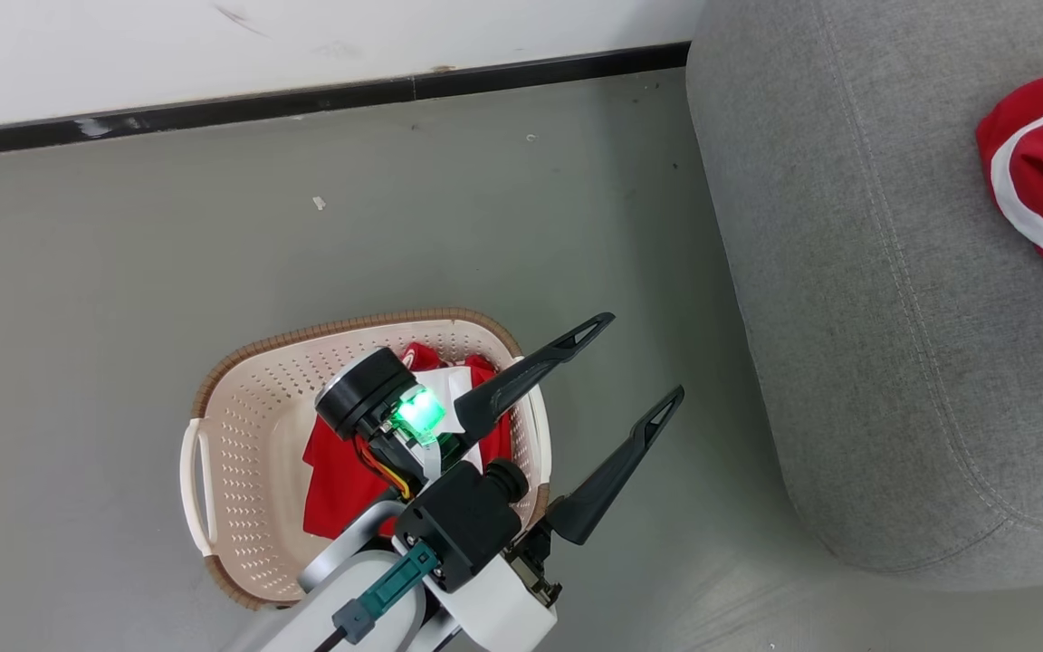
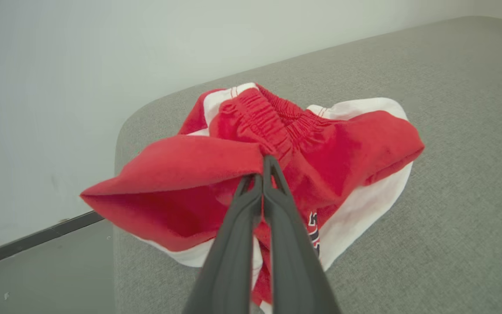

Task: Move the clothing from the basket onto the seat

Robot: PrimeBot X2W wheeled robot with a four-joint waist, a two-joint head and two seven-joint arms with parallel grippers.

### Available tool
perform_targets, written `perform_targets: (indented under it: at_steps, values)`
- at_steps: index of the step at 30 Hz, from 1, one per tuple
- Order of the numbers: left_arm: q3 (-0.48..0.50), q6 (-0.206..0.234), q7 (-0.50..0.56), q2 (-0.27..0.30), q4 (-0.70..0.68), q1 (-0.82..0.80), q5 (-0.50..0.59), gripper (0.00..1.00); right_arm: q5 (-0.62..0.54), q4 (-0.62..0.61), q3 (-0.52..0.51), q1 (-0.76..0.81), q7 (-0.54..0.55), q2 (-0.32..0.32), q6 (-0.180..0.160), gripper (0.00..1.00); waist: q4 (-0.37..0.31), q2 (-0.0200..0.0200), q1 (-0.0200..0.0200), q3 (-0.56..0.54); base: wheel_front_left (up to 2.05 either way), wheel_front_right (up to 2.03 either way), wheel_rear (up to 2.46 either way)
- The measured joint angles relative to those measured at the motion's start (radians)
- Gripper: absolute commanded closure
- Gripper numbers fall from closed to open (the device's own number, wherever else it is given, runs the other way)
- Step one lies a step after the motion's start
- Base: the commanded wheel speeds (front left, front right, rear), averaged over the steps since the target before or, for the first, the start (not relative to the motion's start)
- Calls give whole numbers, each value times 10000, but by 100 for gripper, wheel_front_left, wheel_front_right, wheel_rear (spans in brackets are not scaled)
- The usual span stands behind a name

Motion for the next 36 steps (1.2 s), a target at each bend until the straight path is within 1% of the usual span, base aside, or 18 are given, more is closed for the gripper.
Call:
perform_targets:
  at_steps: [1,2,7,12,16,21,24,29,36]
  values:
    - [6,0,-2,-2,35,0,0,0,-10,-190,-42,1,0,-6,0,15,-21,0,-1,-12,0,0,0]
    - [10,0,-13,-2,63,0,-2,0,-54,-397,-100,0,0,-19,0,0,-42,0,0,-24,0,0,0]
    - [36,-2,-102,6,257,1,-17,0,-305,-1243,-491,190,-2,-29,0,0,-154,0,0,-115,0,0,0]
    - [88,-4,-226,17,401,3,-35,0,-414,-1772,-746,952,-2,0,0,0,-241,0,0,-265,0,0,0]
    - [221,10,-368,33,570,41,-127,0,-476,-2479,-819,1621,-2,209,0,0,-295,0,0,-474,0,0,0]
    - [514,105,-456,81,763,247,-219,0,-529,-3390,-458,2100,-2,575,0,0,-296,0,0,-714,0,0,0]
    - [721,251,-531,138,930,484,-330,0,-656,-3885,-127,2290,-2,771,0,0,-268,0,0,-870,0,0,0]
    - [1241,594,-637,324,1267,887,-476,0,-936,-4619,512,2379,-2,1294,0,0,-175,-1,-1,-1135,0,0,0]
    - [2199,1179,-800,378,1701,1351,-838,0,-1425,-5497,1647,2405,-2,2155,0,0,38,0,0,-1521,0,0,0]
